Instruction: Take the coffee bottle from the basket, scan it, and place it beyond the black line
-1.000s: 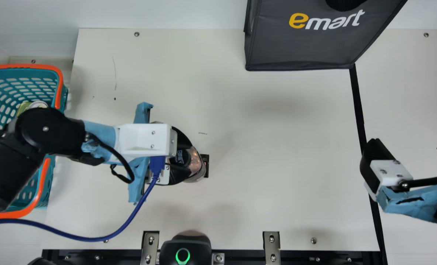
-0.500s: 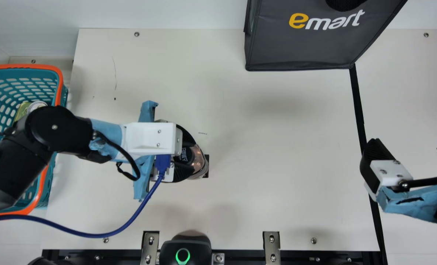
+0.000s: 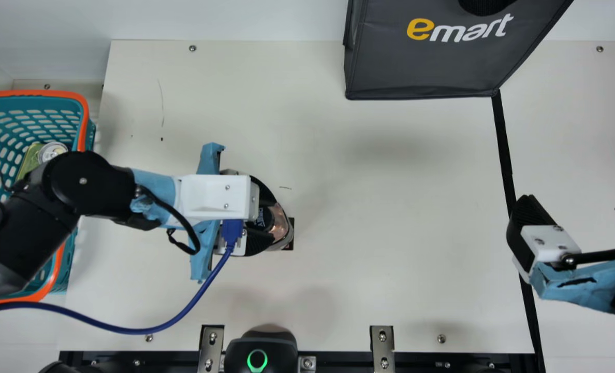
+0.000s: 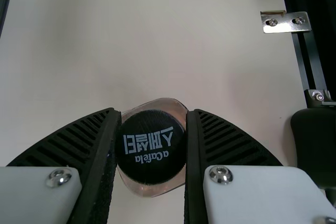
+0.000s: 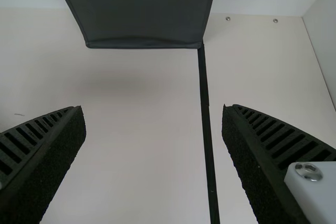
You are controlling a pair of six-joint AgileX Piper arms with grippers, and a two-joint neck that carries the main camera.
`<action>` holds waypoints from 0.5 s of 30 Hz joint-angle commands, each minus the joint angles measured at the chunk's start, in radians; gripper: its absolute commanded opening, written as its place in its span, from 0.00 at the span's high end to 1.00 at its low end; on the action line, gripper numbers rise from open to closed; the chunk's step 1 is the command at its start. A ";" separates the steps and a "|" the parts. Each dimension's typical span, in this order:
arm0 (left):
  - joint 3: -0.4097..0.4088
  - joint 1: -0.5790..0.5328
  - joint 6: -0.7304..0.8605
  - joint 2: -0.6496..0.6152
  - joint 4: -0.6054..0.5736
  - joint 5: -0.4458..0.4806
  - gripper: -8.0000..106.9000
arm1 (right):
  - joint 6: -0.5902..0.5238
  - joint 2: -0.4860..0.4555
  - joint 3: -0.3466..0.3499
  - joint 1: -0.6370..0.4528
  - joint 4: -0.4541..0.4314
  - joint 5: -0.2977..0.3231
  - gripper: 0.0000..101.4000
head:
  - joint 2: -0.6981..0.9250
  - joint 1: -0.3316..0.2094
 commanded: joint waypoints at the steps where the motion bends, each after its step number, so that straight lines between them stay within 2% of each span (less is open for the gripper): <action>1: 0.002 -0.001 0.002 0.001 0.000 -0.004 0.43 | 0.000 0.000 0.000 0.000 0.000 0.000 0.10 | 0.002 -0.017; 11: 0.004 0.003 0.004 0.000 -0.003 -0.018 0.15 | 0.000 0.000 0.000 0.000 0.000 0.000 0.10 | 0.002 -0.017; 15: 0.003 0.006 0.002 -0.002 -0.003 -0.021 0.15 | 0.000 0.000 0.000 0.000 0.000 0.000 0.10 | 0.002 -0.017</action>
